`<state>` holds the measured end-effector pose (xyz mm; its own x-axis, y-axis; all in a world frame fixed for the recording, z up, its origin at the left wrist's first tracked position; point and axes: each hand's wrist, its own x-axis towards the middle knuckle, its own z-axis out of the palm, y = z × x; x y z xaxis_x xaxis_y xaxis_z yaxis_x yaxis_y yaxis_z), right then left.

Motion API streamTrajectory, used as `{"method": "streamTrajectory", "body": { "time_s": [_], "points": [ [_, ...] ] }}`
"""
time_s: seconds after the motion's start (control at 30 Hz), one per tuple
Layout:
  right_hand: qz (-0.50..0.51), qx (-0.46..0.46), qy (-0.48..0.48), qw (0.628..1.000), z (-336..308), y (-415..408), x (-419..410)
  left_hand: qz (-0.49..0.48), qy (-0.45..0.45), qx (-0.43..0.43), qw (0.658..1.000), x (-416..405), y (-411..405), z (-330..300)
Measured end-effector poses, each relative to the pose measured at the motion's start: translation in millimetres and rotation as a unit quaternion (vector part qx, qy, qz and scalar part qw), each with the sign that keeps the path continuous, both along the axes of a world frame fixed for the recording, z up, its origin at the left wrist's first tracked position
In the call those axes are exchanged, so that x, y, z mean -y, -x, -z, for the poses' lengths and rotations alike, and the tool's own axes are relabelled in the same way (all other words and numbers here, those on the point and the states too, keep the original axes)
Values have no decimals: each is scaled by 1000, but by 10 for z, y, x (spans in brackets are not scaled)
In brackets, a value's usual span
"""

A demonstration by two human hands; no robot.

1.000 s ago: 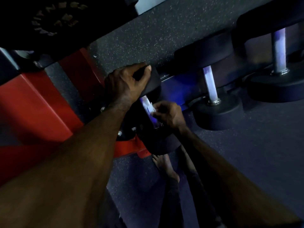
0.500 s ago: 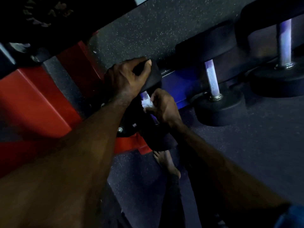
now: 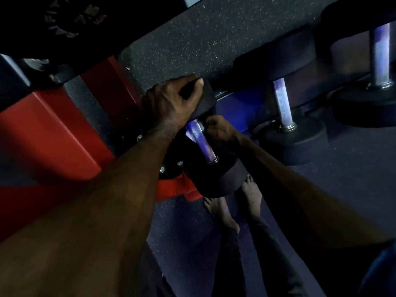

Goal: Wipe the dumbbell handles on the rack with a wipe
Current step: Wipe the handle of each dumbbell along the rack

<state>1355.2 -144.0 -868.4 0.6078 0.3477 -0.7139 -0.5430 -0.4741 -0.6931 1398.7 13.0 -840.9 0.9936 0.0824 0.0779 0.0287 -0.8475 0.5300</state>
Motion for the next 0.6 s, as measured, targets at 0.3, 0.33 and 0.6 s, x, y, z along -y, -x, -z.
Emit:
{"method": "streamTrajectory", "body": {
  "time_s": [0.3, 0.33, 0.6],
  "points": [
    [-16, 43, 7, 999, 179, 90, 120, -3, 4, 6, 1000, 14, 12, -62],
    [-37, 53, 19, 998, 217, 104, 144, -7, -2, 1, 1000, 24, 3, -89],
    [22, 76, -10, 997, 88, 277, 315, -11, 16, -17, 1000, 29, 9, 13]
  ]
}}
